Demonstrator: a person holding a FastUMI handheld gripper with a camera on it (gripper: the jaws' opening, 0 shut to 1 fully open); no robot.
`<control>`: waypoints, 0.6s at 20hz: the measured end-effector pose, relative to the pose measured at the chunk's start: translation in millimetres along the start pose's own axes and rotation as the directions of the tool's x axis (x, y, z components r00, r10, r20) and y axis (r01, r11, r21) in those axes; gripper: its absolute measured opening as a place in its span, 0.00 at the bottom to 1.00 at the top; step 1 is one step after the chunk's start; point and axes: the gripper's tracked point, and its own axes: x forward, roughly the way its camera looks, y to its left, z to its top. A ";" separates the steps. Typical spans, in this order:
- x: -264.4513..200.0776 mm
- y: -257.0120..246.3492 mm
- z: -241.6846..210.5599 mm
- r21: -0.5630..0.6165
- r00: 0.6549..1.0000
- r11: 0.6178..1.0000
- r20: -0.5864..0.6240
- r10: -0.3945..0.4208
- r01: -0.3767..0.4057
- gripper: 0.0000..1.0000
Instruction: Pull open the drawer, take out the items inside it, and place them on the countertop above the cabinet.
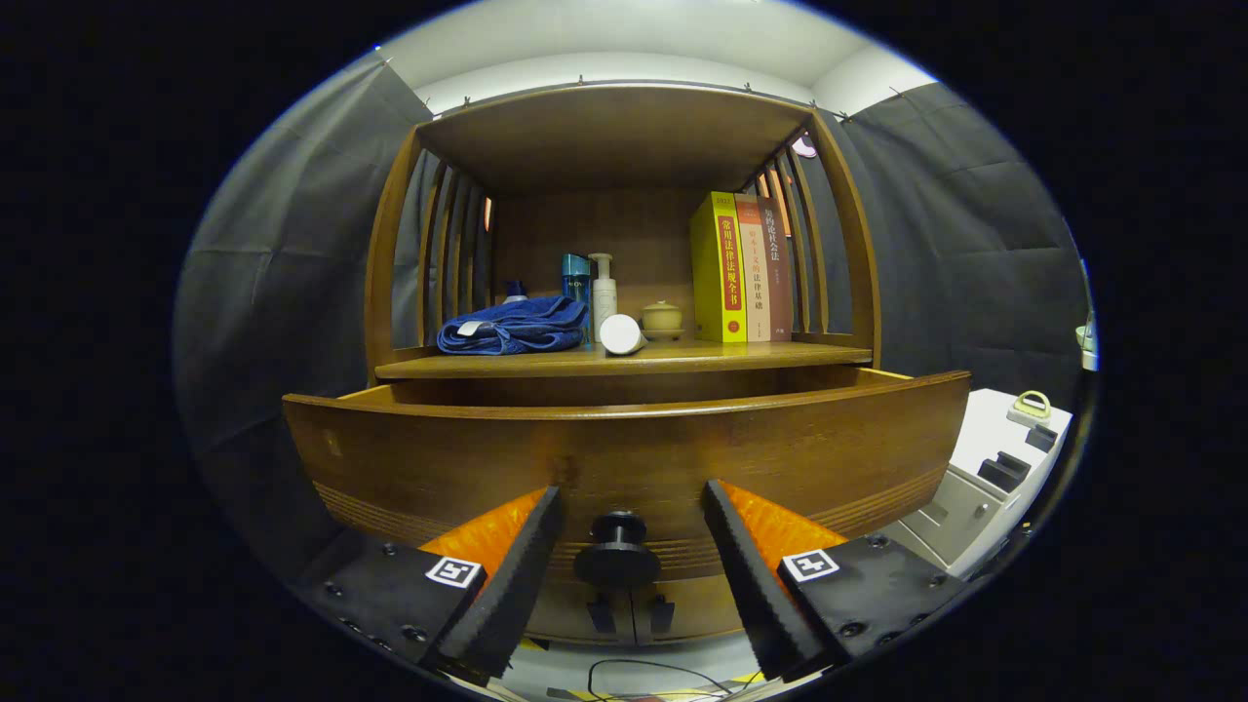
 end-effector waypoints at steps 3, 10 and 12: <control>13.6 1.2 0.8 0.007 1.000 1.000 -0.004 0.000 0.000 0.97; 60.6 1.2 4.9 0.001 1.000 1.000 0.004 -0.005 0.005 0.97; 73.1 1.2 6.5 0.003 1.000 1.000 0.003 -0.007 0.007 0.97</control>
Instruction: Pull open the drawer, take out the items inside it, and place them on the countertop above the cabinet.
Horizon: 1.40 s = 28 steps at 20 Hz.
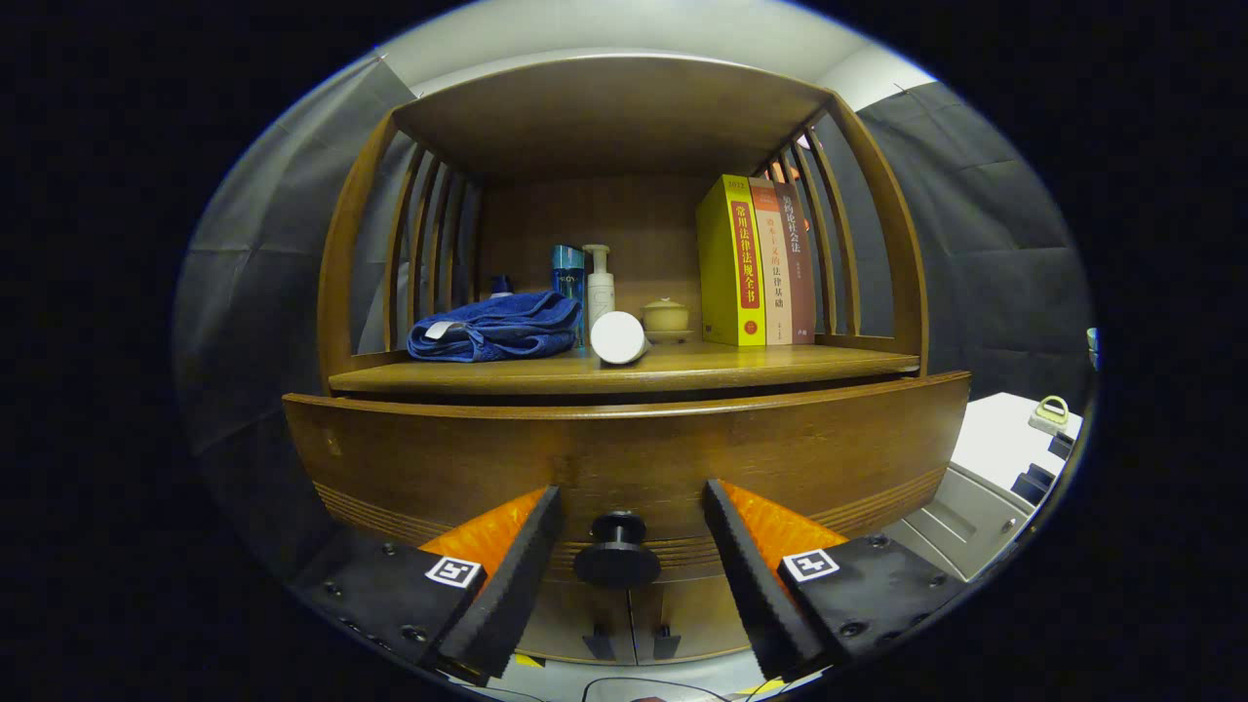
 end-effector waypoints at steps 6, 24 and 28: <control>30.5 0.6 3.0 -0.014 1.000 1.000 0.005 -0.003 0.003 0.97; -118.0 5.4 102.6 -0.006 0.991 0.999 0.130 0.037 -0.036 0.97; -170.2 5.4 125.0 -0.019 0.986 0.999 0.157 0.048 -0.046 0.97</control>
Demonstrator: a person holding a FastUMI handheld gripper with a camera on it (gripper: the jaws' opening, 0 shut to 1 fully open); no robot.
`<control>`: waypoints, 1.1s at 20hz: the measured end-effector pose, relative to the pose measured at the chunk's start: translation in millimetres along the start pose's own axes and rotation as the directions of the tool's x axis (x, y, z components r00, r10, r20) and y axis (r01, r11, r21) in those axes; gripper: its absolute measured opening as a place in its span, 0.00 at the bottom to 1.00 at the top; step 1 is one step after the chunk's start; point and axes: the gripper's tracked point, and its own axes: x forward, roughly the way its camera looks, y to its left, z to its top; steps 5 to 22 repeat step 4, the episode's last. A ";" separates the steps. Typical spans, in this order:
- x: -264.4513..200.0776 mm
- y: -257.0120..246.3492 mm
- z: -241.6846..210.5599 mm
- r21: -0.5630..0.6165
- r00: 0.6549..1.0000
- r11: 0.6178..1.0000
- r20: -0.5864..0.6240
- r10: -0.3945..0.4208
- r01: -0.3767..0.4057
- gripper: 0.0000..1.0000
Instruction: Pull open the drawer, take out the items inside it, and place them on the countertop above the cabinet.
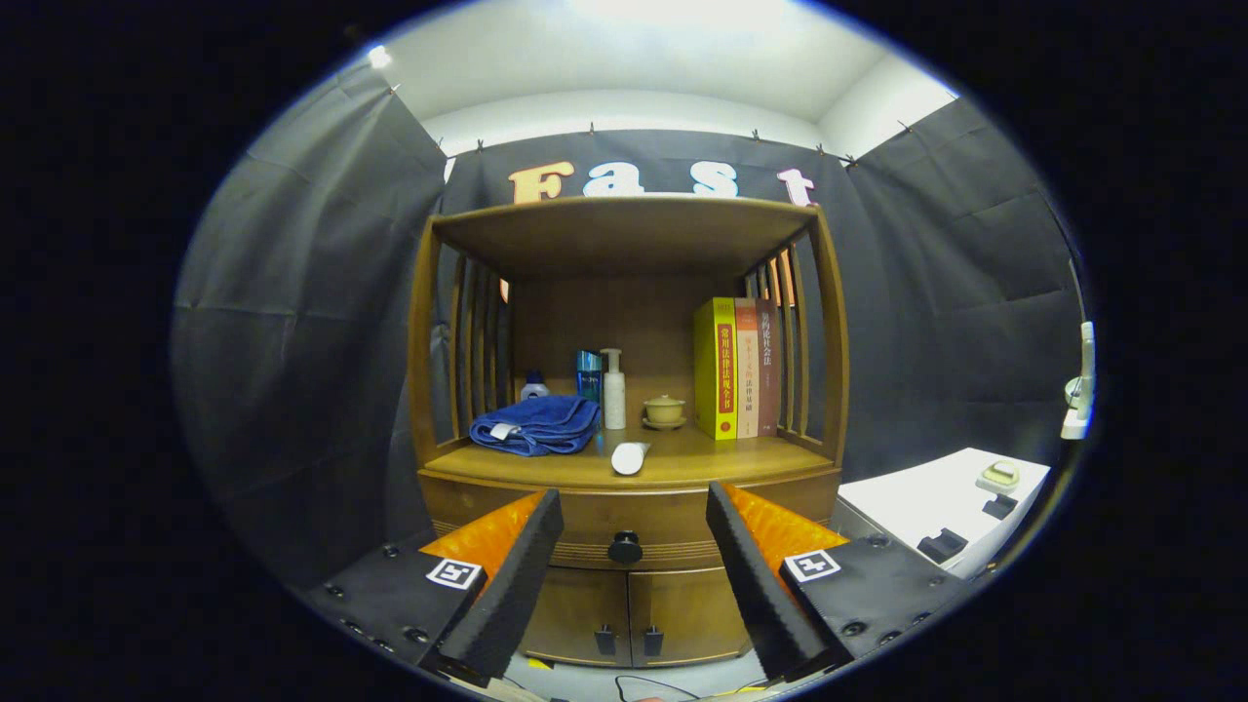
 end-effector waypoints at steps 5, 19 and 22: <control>-26.0 4.3 18.3 -0.036 0.999 0.999 0.040 0.010 -0.009 0.97; -26.0 4.3 18.3 -0.036 0.999 0.999 0.040 0.010 -0.009 0.97; -26.0 4.3 18.3 -0.036 0.999 0.999 0.040 0.010 -0.009 0.97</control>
